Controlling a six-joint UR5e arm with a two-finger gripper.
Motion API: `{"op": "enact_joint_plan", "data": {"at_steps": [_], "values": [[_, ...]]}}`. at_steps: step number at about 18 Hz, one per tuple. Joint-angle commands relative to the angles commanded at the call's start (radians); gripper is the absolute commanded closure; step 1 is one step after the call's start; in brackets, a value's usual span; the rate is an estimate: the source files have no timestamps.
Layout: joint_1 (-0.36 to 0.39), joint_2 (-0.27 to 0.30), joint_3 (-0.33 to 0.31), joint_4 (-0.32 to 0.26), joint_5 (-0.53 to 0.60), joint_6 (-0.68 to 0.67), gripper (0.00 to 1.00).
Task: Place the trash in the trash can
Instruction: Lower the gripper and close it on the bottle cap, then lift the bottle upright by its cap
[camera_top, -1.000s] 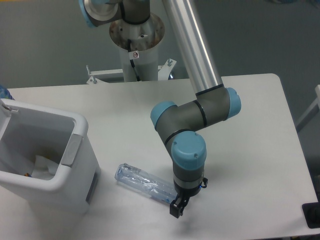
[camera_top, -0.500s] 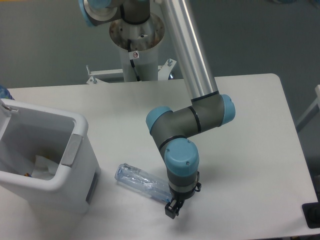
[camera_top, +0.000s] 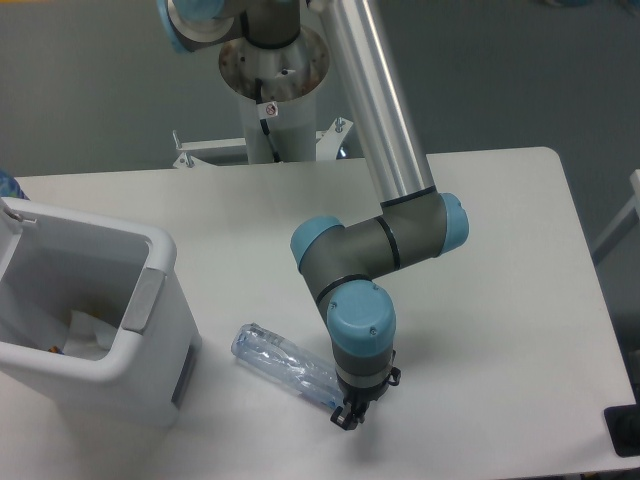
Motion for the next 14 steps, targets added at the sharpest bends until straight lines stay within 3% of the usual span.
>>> {"op": "enact_joint_plan", "data": {"at_steps": [5, 10, 14], "values": [[0.000, 0.002, 0.023, 0.002, 0.000, 0.000, 0.75], [0.000, 0.046, 0.052, 0.005, -0.006, 0.021, 0.76], [0.002, 0.058, 0.126, 0.006, -0.021, 0.021, 0.76]]}}
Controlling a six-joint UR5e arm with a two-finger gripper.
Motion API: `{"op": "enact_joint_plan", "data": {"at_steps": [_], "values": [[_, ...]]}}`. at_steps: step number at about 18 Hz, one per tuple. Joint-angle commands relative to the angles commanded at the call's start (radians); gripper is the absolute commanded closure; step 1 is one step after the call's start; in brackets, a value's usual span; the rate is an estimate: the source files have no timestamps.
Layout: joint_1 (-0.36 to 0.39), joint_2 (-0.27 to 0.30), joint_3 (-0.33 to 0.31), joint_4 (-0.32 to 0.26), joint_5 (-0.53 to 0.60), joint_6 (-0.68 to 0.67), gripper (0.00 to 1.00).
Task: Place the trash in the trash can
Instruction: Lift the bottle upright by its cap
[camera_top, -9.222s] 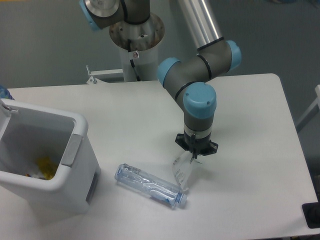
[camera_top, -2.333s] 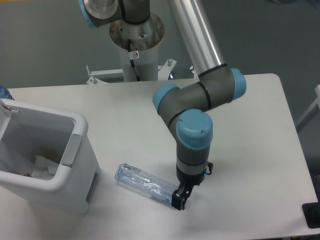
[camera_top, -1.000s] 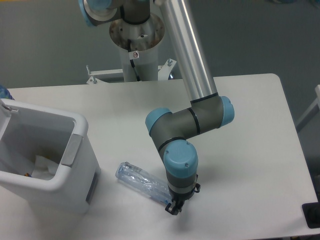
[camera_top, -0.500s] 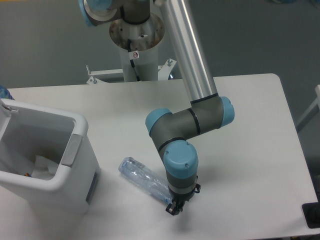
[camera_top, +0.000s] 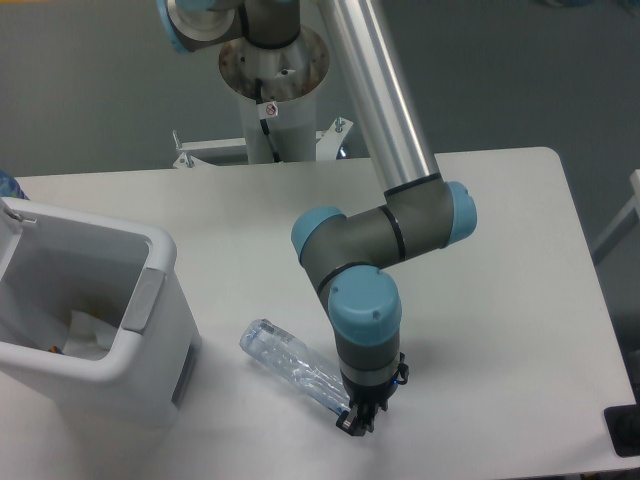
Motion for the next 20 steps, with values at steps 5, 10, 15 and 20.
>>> {"op": "enact_joint_plan", "data": {"at_steps": [5, 10, 15, 20], "values": [[-0.002, 0.049, 0.032, 0.002, -0.040, 0.119, 0.76], [0.002, 0.127, 0.046, 0.008, -0.172, 0.279, 0.76], [0.008, 0.158, 0.120, 0.017, -0.225, 0.328, 0.76], [0.014, 0.158, 0.181, 0.069, -0.350, 0.365, 0.76]]}}
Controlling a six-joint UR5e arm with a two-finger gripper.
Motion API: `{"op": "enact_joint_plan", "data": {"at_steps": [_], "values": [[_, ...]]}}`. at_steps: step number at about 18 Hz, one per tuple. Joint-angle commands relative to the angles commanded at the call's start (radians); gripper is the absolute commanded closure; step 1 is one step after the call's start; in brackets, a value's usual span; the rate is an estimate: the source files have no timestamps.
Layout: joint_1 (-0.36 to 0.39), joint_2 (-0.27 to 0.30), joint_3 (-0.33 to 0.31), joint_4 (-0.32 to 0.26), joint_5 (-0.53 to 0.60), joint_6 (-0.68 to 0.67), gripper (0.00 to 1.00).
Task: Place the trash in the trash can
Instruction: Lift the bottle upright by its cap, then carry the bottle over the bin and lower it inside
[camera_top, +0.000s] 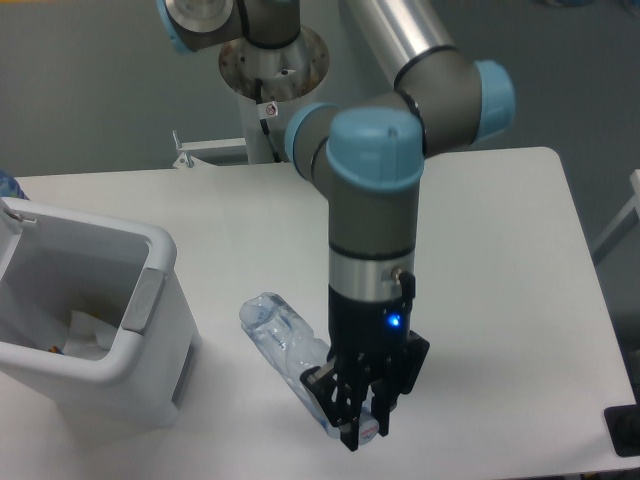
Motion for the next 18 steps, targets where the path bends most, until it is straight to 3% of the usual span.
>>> {"op": "enact_joint_plan", "data": {"at_steps": [7, 18], "values": [[-0.009, 0.021, 0.064, 0.020, -0.098, 0.017, 0.76], [-0.161, 0.084, 0.063, 0.023, -0.101, -0.018, 0.76]]}}
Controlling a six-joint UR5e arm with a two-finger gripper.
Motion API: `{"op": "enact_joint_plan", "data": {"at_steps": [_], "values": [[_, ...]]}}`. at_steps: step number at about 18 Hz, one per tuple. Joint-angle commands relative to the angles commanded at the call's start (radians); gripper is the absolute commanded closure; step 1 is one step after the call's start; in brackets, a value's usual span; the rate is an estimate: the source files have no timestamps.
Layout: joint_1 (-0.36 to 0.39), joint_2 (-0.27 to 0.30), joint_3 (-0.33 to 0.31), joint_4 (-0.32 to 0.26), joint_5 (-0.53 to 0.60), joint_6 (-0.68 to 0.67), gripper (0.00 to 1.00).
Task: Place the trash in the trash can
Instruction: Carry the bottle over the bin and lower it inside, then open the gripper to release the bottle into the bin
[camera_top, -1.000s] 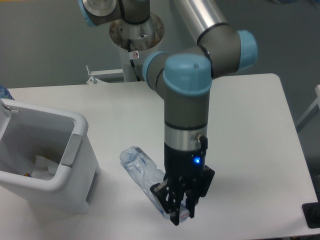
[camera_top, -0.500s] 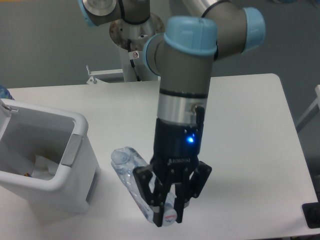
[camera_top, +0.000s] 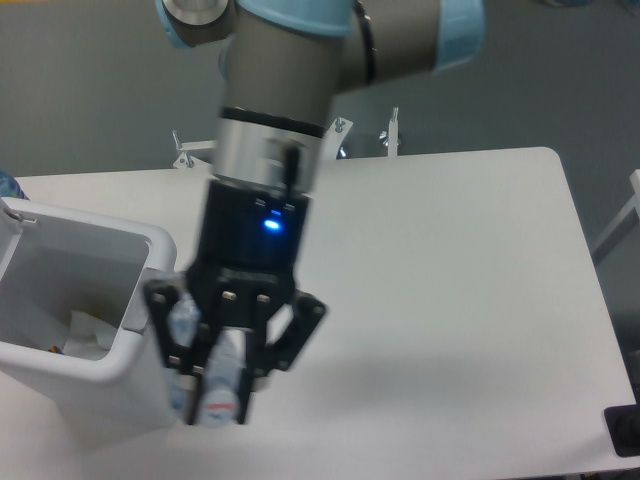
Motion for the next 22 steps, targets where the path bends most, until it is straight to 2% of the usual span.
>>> {"op": "enact_joint_plan", "data": {"at_steps": [4, 7, 14, 17, 20, 22], "values": [[-0.058, 0.000, -0.009, 0.000, 0.009, -0.005, 0.76], [-0.101, 0.000, -0.041, 0.000, 0.011, -0.002, 0.76], [-0.135, -0.005, -0.078, 0.002, 0.014, 0.006, 0.73], [-0.137, 0.000, -0.115, 0.002, 0.014, 0.008, 0.65], [-0.137, 0.000, -0.121, 0.003, 0.015, 0.008, 0.57], [-0.137, 0.009, -0.124, 0.002, 0.015, 0.008, 0.42]]}}
